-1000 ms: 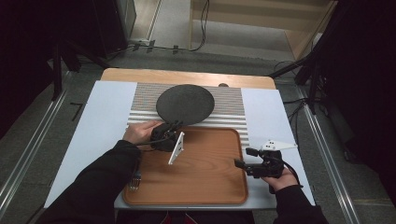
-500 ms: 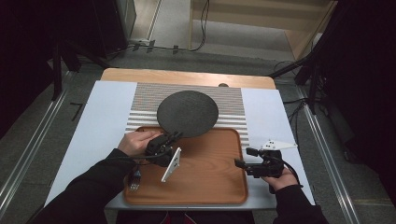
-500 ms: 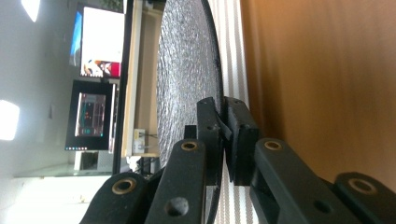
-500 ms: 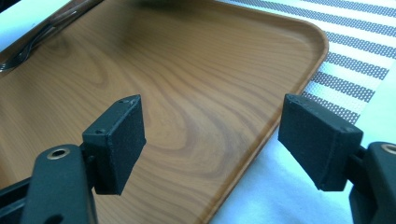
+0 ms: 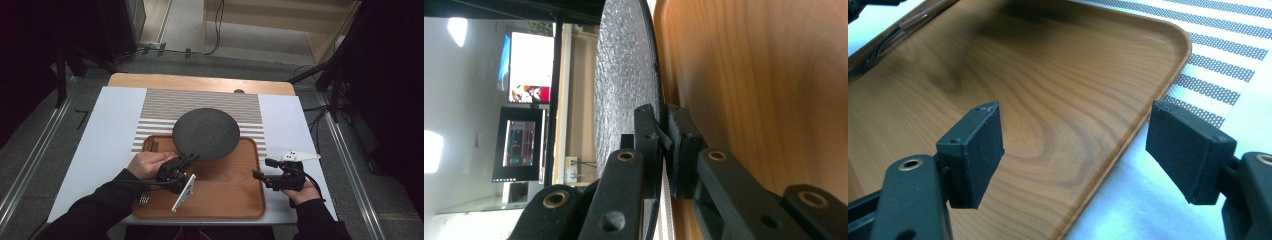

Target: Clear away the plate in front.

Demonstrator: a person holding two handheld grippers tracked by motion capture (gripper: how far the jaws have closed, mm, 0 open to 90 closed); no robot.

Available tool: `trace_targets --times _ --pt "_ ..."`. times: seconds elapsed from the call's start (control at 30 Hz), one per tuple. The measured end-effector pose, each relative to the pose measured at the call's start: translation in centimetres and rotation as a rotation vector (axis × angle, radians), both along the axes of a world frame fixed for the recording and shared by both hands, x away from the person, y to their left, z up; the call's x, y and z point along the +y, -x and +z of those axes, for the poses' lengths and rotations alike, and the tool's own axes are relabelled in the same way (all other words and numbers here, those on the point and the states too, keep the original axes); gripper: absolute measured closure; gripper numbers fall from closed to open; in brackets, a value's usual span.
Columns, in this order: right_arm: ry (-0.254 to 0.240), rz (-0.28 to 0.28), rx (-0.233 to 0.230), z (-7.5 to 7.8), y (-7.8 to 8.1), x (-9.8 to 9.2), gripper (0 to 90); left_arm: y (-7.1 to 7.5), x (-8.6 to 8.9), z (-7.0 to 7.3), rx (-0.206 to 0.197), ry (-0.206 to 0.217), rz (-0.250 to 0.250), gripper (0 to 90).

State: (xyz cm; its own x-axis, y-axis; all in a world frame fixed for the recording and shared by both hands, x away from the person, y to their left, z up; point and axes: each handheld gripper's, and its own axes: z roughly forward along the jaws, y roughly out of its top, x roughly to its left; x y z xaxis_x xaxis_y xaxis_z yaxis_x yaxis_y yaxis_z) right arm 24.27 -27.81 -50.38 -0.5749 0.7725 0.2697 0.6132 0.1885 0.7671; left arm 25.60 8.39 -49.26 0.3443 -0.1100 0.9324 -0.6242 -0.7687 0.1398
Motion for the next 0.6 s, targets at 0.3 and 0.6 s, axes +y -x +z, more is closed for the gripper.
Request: trace_targets --times 0.3,0.6 --pt "0.003 -0.016 0.012 -0.3 0.0 -0.4 20.9 1.8 0.6 -0.2 -0.008 -0.019 -0.029 85.7" --pt "0.013 -0.042 0.011 -0.1 0.4 -0.5 21.0 3.5 1.3 -1.1 0.004 -0.054 -0.073 84.9"
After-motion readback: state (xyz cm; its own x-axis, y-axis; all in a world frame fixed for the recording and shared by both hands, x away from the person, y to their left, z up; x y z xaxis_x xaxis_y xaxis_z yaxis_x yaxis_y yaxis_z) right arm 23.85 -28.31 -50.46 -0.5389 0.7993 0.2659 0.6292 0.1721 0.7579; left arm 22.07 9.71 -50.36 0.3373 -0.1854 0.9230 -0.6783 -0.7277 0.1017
